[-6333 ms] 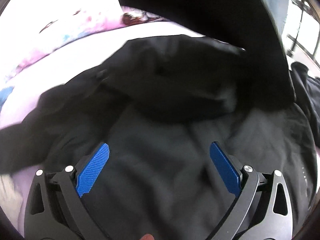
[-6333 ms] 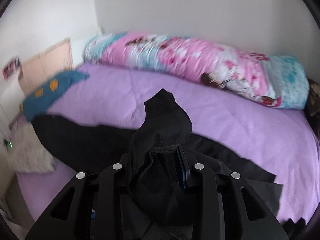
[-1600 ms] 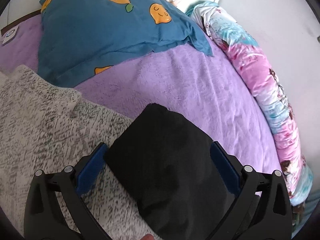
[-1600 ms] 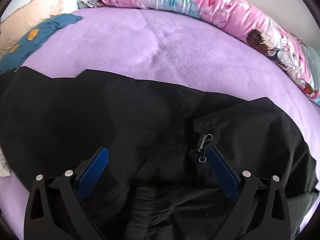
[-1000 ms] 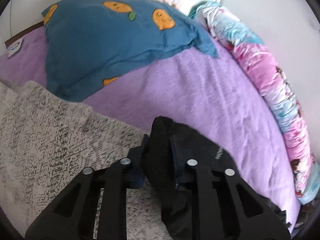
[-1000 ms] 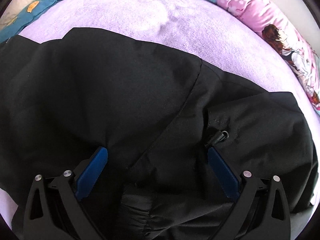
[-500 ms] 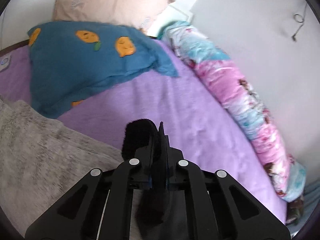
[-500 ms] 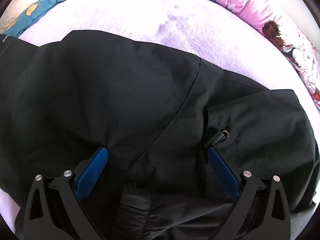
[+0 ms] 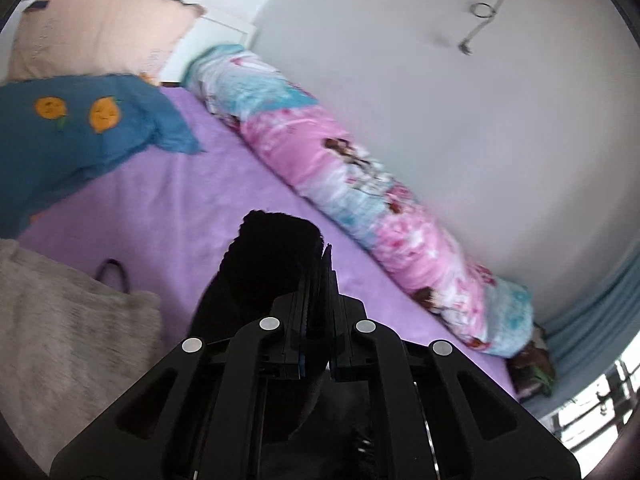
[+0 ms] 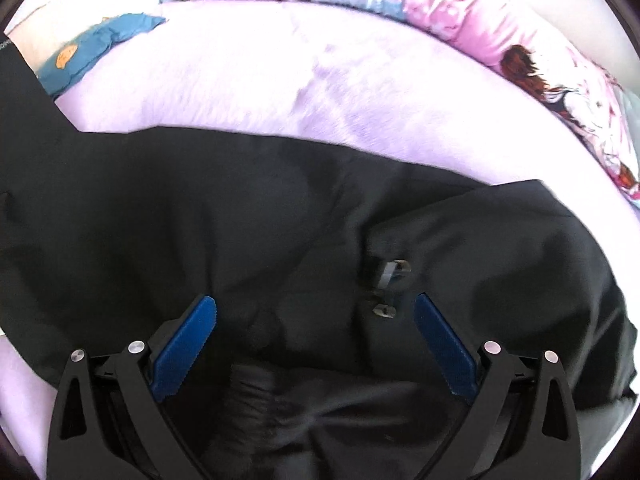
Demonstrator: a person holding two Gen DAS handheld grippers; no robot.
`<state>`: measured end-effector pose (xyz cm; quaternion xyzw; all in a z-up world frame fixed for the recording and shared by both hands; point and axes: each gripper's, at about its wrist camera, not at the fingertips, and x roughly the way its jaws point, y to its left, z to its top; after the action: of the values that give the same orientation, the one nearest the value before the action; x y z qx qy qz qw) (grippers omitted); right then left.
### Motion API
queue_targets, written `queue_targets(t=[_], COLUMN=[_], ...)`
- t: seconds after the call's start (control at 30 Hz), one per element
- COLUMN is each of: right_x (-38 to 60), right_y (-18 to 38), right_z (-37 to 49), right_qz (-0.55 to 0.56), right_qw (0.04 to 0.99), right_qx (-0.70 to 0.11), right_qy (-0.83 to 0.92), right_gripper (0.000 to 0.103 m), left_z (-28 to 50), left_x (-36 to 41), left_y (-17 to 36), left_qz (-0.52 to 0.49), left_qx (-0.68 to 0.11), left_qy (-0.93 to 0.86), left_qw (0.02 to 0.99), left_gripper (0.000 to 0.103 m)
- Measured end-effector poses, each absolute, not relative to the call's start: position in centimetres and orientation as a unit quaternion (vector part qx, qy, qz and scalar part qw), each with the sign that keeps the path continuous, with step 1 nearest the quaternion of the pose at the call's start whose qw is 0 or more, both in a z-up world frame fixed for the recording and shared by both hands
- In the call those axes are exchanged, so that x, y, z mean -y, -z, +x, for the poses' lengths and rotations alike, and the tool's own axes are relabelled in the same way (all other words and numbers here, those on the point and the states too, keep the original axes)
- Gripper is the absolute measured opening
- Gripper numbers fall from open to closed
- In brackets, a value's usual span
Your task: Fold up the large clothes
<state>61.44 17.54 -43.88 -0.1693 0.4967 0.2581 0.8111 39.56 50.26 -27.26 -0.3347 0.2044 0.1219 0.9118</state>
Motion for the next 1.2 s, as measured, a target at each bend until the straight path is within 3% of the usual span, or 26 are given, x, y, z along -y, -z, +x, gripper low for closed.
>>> queue_targets(t=[0.33, 0.57, 0.87, 1.2], right_x=[-9.1, 1.6, 8.8, 10.7], right_y=[41.0, 38.2, 46.7, 44.4], right_z=[61.6, 55.9, 55.6, 55.6], right_qz=[-0.147, -0.144, -0.051, -0.016], right_qw=[0.822, 0.842, 0.796, 0.808], right_qx=[-0.500, -0.491, -0.587, -0.559], right_qy=[-0.228, -0.173, -0.137, -0.184], right_gripper=[0.097, 0.097, 0.098, 0.098], left_z=[42.9, 44.6, 47.9, 50.9], left_x=[-42.1, -37.1, -29.6, -18.1], left_y=[23.7, 22.0, 20.9, 17.4], left_qz=[-0.323, -0.330, -0.338, -0.313], left_qx=[-0.196, -0.195, -0.206, -0.200], left_qy=[-0.067, -0.032, 0.025, 0.121], left_qw=[0.924, 0.923, 0.918, 0.921], left_gripper=[0.006, 0.006, 0.006, 0.006])
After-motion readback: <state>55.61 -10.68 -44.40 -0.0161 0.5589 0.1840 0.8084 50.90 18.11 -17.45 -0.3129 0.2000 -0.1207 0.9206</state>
